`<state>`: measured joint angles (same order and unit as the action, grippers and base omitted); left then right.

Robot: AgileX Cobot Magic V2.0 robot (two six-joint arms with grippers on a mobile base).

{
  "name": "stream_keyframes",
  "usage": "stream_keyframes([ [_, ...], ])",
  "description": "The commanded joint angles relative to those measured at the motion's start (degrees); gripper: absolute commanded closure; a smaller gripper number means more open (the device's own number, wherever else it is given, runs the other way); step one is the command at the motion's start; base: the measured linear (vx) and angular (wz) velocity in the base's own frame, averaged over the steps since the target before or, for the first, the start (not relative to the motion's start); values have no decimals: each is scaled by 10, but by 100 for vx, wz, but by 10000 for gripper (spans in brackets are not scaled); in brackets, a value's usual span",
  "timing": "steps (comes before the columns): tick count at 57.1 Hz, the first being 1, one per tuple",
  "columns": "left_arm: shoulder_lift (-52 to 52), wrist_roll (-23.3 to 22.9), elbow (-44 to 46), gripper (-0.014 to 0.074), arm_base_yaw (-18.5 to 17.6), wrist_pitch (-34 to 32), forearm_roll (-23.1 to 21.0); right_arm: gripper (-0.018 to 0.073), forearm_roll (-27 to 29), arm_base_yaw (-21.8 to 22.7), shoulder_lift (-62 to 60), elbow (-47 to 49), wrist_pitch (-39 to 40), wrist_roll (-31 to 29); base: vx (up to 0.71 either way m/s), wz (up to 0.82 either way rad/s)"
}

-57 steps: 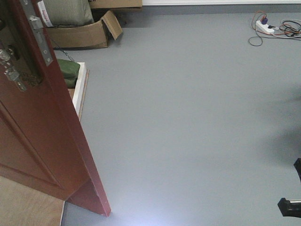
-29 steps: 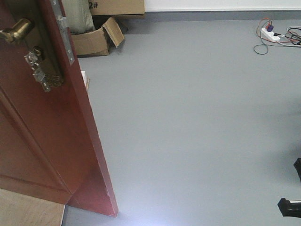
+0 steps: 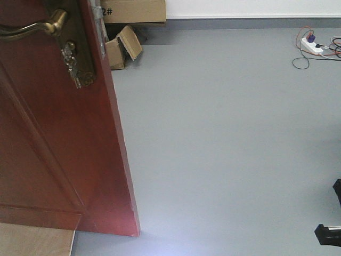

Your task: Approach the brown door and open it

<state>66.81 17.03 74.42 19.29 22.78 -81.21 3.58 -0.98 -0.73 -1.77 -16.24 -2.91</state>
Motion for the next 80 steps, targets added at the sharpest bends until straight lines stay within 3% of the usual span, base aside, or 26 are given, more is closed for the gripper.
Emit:
stream_keyframes([
  [1,-9,1,17,603,-4,-7,-18,559,0,1,-4,-3,47,-4,9,3],
  [65,-9,2,14,603,-4,-9,-17,559,0,1,-4,-3,47,-4,1,1],
  [70,-16,2,7,603,-4,-18,45,559,0,1,-4,-3,47,-4,0,0],
  [80,-41,-31,-7,603,-4,47,288,559,0,1,-4,-3,47,-4,0,0],
])
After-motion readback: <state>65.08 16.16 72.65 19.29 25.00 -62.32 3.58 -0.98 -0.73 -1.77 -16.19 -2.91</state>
